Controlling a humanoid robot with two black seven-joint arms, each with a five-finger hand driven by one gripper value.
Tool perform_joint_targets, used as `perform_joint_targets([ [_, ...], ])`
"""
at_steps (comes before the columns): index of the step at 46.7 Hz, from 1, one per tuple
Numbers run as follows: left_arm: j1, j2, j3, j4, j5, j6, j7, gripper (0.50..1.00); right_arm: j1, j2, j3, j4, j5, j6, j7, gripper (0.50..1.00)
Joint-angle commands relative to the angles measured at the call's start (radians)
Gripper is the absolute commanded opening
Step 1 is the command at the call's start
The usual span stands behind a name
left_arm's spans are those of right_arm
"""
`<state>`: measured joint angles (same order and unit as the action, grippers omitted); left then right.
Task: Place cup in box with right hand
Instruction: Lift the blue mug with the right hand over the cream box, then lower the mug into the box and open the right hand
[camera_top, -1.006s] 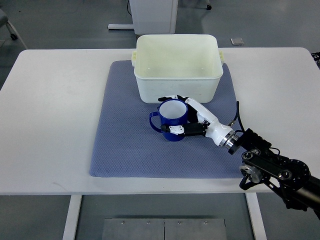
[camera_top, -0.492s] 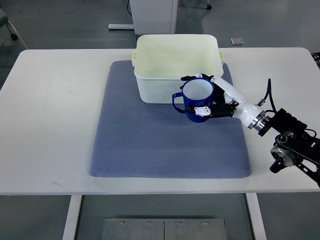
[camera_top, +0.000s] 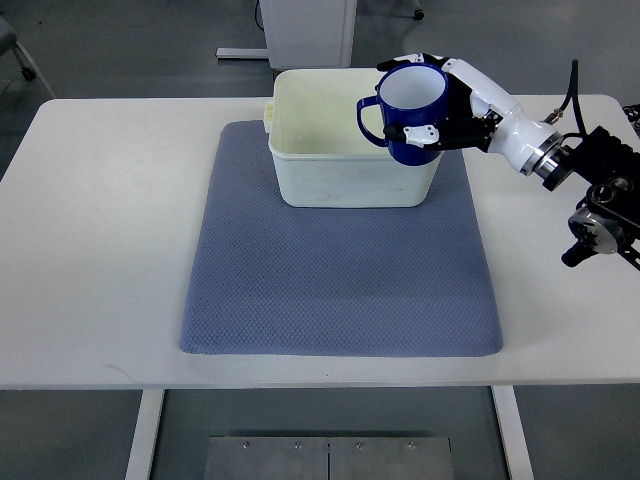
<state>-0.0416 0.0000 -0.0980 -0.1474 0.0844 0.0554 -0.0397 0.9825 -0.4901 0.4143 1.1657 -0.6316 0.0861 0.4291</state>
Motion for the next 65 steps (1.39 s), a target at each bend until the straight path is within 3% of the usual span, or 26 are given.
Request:
perform_joint_targets([
  [1,0.0,0.0,-0.002,0.0,0.0,0.0,0.0,1.0,0.028,0.007,-0.002,-0.012,0.012,-0.003,-0.024,0.5],
  [13,0.0,0.0,-0.002,0.0,0.0,0.0,0.0,1.0,0.082,0.113,-0.002,-0.145,0.012,-0.022,-0.084,0.5],
  [37,0.0,0.0,-0.002,0.0,0.0,0.0,-0.002,1.0,0.091,0.3,-0.006,-0.403,0.012,-0.083,-0.099,0.5],
  [50,0.0,0.0,-0.002,0.0,0.0,0.0,0.0,1.0,0.07,0.347,-0.012,-0.449,0.01,-0.141,-0.099,0.5],
  [65,0.0,0.0,0.001,0.0,0.0,0.0,0.0,1.0,0.05,0.355,-0.012,-0.449,0.01,-0.146,-0.095,0.5],
])
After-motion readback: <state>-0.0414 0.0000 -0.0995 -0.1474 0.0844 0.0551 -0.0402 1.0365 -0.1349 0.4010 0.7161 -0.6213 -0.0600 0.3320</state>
